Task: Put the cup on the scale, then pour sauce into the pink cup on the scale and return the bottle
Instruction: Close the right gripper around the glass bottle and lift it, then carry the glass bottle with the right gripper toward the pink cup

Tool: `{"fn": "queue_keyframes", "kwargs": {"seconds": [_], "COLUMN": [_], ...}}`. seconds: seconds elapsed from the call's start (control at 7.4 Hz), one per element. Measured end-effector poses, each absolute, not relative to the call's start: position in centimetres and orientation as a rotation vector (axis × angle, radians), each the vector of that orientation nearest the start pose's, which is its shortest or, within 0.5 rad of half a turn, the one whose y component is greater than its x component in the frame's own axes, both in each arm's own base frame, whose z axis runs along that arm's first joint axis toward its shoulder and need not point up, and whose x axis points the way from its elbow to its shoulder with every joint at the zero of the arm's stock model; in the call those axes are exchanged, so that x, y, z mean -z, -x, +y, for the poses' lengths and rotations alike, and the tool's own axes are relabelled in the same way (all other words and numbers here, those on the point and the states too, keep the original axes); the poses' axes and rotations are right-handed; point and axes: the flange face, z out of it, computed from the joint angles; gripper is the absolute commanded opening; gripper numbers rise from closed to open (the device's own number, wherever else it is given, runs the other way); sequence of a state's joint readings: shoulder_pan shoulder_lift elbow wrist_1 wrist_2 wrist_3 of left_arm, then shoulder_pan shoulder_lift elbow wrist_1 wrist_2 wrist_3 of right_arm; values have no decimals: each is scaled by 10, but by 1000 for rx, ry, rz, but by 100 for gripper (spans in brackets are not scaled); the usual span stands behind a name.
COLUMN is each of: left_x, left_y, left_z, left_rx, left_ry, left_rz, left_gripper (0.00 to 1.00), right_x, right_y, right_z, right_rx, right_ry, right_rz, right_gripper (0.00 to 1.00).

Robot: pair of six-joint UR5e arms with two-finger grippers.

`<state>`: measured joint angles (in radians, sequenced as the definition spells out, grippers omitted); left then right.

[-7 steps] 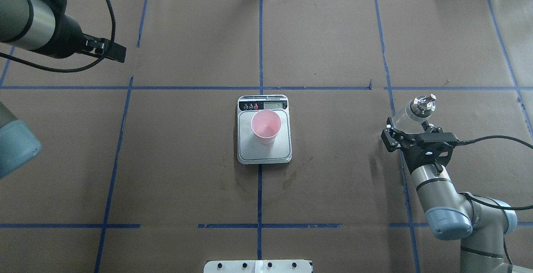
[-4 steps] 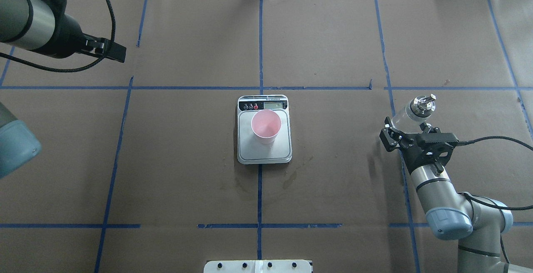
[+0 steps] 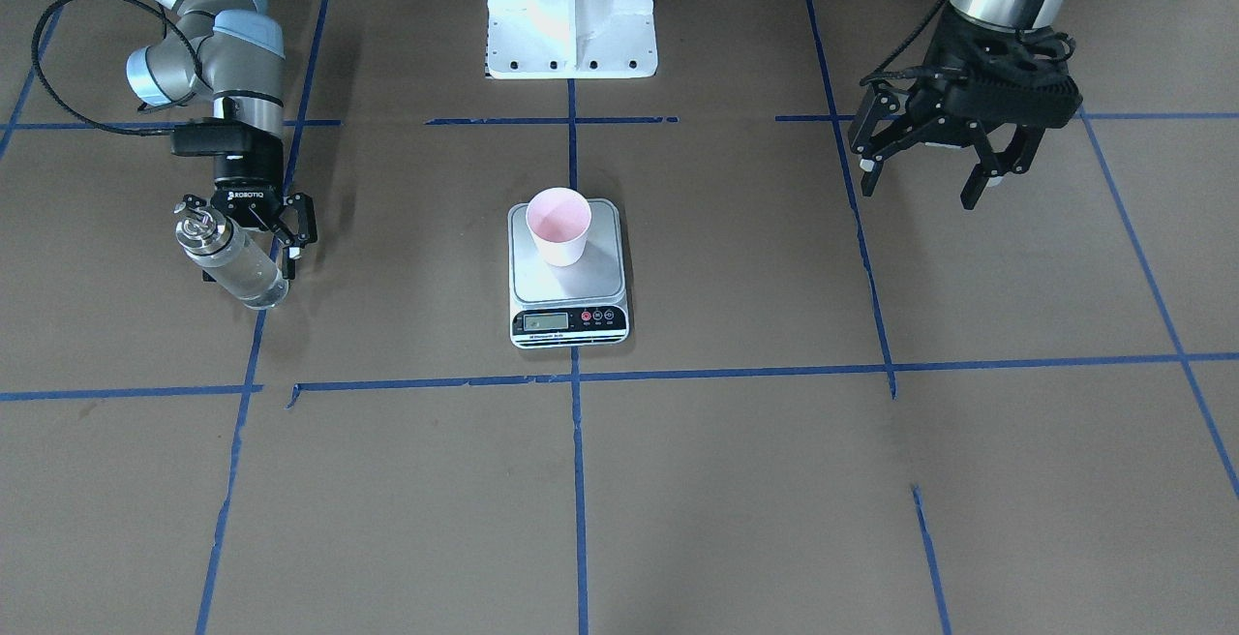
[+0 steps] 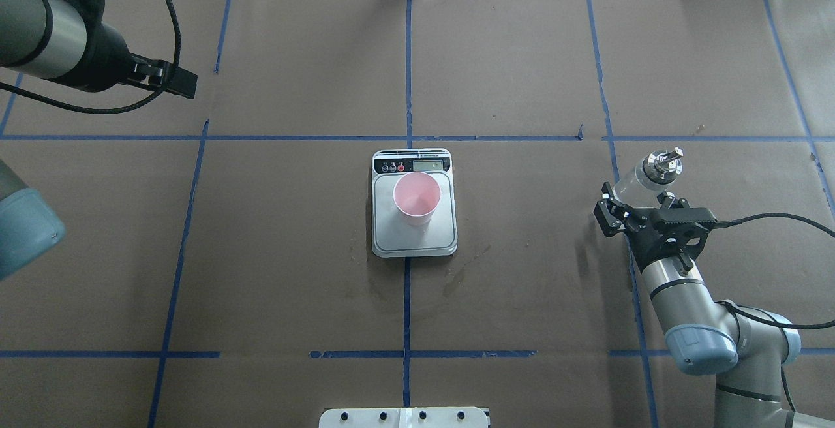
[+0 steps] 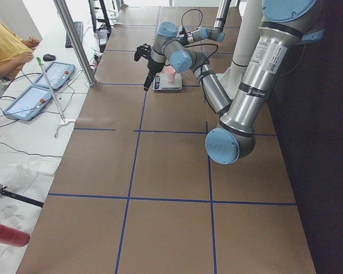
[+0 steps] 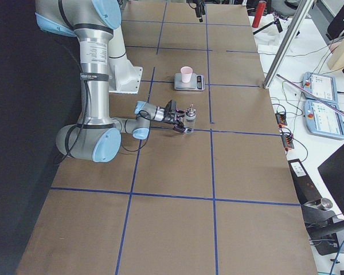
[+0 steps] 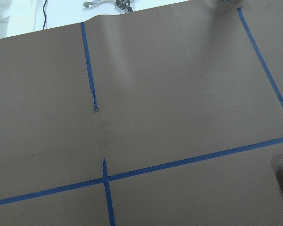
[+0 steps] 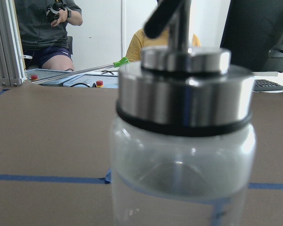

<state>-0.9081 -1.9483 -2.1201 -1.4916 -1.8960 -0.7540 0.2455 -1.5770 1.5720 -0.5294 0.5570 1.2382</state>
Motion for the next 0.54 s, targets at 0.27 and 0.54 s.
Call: {"fn": "queue_keyframes", "kwargs": {"seconds": [0.27, 0.54], "left_x": [-234, -235], "left_y": [-247, -248], "left_z": [-481, -481], "left_rx": [-52, -51], "left_ry": [-433, -431], "left_rz": [773, 771], "left_gripper": [100, 100], "right_x": [-529, -517], "right_y": [417, 415], "right_z": [-330, -332], "right_rx": [-448, -443], "right_ry": [-1158, -1197], "right_rz": [-628, -622], "right_gripper": [6, 0]}}
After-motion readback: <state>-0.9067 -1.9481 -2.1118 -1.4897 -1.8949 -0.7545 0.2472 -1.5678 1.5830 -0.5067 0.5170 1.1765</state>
